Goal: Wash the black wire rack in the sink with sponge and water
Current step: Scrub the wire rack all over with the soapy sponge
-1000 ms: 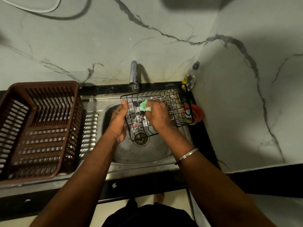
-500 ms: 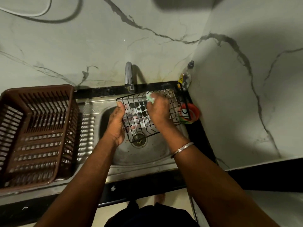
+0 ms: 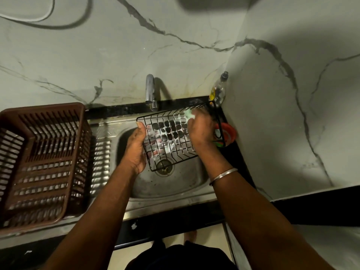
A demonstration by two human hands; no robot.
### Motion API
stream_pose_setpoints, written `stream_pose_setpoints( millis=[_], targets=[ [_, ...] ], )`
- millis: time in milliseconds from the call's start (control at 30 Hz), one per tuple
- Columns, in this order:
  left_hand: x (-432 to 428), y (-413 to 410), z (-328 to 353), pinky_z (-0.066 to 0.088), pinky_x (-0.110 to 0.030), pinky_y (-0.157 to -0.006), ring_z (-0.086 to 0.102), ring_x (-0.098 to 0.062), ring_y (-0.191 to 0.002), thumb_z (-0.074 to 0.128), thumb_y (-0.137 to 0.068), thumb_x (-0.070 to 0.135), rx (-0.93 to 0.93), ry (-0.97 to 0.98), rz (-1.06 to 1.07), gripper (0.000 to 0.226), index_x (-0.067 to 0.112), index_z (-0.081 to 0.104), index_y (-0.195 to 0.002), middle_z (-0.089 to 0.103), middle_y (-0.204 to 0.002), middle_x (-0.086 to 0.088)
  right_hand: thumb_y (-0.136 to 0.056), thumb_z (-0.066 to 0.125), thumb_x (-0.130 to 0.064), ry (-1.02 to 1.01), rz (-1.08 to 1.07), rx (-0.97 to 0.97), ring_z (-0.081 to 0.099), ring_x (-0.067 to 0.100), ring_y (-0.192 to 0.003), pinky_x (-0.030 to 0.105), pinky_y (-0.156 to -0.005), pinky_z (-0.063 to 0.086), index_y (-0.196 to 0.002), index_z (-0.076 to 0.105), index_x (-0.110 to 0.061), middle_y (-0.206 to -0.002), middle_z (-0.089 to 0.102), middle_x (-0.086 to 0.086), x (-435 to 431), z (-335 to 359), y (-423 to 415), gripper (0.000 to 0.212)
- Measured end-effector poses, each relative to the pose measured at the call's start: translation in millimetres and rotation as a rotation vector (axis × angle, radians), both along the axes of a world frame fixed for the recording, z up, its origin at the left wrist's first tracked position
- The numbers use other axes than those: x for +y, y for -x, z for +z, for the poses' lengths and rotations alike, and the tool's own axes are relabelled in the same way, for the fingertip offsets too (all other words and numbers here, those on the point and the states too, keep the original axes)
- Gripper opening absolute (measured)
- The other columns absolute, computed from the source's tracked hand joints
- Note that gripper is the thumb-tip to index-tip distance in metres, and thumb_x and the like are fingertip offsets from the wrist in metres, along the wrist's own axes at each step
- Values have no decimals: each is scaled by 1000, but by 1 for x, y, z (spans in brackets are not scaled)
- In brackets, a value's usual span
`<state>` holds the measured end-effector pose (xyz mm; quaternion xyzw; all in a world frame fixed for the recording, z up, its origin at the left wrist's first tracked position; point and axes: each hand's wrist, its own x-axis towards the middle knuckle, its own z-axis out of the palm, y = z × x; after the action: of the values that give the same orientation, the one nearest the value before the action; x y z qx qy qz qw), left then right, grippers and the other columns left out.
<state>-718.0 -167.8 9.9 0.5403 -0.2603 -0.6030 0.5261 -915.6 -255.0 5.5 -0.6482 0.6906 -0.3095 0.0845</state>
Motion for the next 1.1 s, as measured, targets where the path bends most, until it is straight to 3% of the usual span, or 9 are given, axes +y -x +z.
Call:
stream_pose_setpoints(
  millis=[67,200,300,467,533,633,733,867,1100],
  targets=[
    [-2,1,0,64,-42,-72,75,-35,-111,73,-53,98,-12,-14,-7,128,7,61,-142,76,-125,-18,-94,71,-8,-8,104,48,68,23,-100,23,-78,50,-115,74,-8,-113,72,11,1,0,-3,21],
    [-4,2,3,63,-42,-73,75,-34,-108,71,-53,100,-14,-9,-14,124,10,64,-139,77,-123,-17,-95,68,-7,18,-55,-34,65,25,-108,22,-83,43,-120,71,-6,-122,67,12,-3,-2,2,25],
    [-6,5,5,64,-45,-79,73,-35,-117,71,-56,98,-2,-24,-31,120,13,64,-140,75,-130,-14,-92,74,-7,-5,101,-54,67,21,-103,24,-84,55,-116,75,-7,-117,71,11,8,-5,-24,24],
    [-8,13,2,63,-51,-90,63,-36,-133,70,-66,95,12,-38,-30,108,21,63,-145,65,-145,-13,-91,78,-8,-14,15,-316,70,20,-97,30,-77,63,-111,77,-11,-111,74,8,16,-5,-57,21],
    [-9,16,6,59,-53,-100,62,-31,-134,66,-69,96,-16,-17,-36,103,22,66,-141,68,-142,-9,-91,77,-10,-17,124,-259,69,17,-96,26,-77,60,-111,77,-13,-111,75,5,24,-3,-70,20],
    [-9,20,13,59,-51,-98,64,-31,-131,60,-78,89,-25,14,-46,89,19,71,-133,74,-132,-7,-92,77,-12,13,36,-343,66,14,-93,29,-77,61,-110,78,-13,-109,75,5,25,-2,-83,18],
    [-8,22,14,52,-57,-109,63,-29,-131,57,-84,80,-13,28,-27,78,18,73,-130,76,-128,-5,-95,75,-15,16,286,-270,66,16,-86,33,-74,62,-102,79,-10,-99,74,6,28,-3,-93,9],
    [-7,20,16,50,-57,-113,64,-24,-131,53,-87,82,-30,24,-30,79,20,73,-132,76,-129,-2,-94,76,-14,30,214,-330,68,18,-87,31,-75,61,-99,78,-9,-98,75,7,27,2,-97,7],
    [-2,13,12,55,-52,-102,70,-28,-123,61,-64,98,23,-24,34,112,9,70,-131,77,-124,-11,-91,77,-6,-459,532,-212,72,13,-89,31,-87,61,-93,77,-9,-103,75,3,32,3,-75,4]
  ],
)
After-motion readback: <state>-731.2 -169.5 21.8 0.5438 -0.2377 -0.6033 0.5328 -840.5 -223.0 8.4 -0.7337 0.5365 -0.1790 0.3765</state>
